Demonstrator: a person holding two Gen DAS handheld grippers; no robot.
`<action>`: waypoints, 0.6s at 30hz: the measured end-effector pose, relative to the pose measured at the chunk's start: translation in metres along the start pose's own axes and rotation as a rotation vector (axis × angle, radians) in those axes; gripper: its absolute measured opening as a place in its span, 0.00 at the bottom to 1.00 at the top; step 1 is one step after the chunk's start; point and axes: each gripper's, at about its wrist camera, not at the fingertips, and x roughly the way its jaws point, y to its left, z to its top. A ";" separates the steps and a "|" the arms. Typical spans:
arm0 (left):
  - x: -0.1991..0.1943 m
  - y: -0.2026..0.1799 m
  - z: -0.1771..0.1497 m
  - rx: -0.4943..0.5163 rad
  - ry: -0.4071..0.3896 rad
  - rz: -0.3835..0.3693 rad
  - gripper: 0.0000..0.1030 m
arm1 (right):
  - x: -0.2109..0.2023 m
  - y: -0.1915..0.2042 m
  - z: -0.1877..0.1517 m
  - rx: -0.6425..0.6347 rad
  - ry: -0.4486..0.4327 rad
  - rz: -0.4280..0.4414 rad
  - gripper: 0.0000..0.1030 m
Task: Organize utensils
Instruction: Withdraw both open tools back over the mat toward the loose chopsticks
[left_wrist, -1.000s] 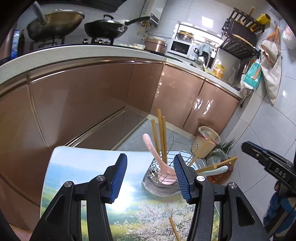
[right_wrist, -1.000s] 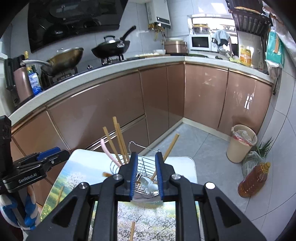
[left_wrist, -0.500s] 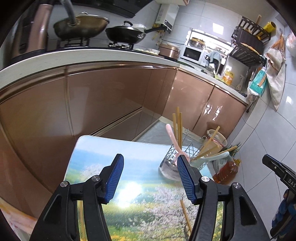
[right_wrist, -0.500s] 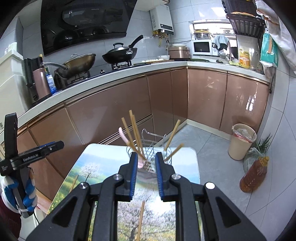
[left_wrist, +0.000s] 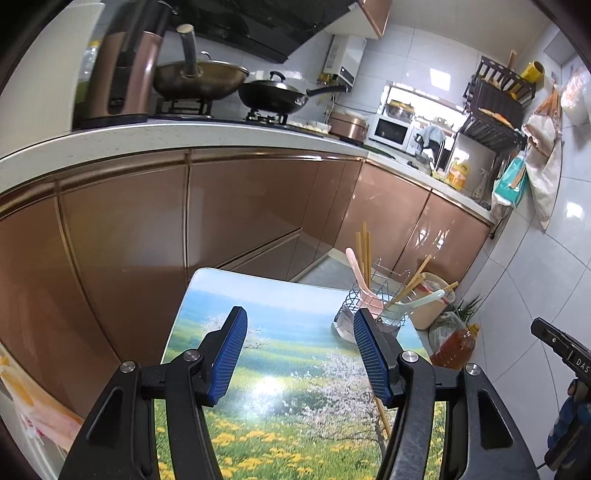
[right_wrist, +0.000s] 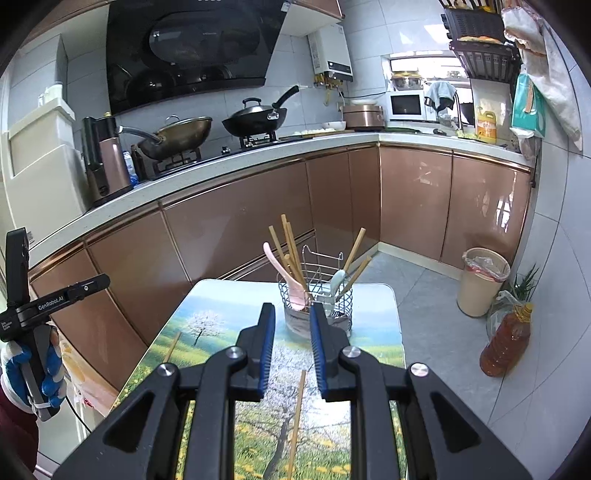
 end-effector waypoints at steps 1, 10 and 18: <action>-0.004 0.002 -0.003 -0.003 -0.002 0.004 0.61 | -0.003 0.002 -0.003 0.001 -0.002 0.002 0.18; -0.025 0.020 -0.033 -0.019 -0.004 0.045 0.67 | -0.018 0.015 -0.037 -0.002 -0.013 0.001 0.18; -0.030 0.028 -0.056 -0.011 0.000 0.090 0.67 | -0.015 0.023 -0.066 0.002 0.016 -0.004 0.18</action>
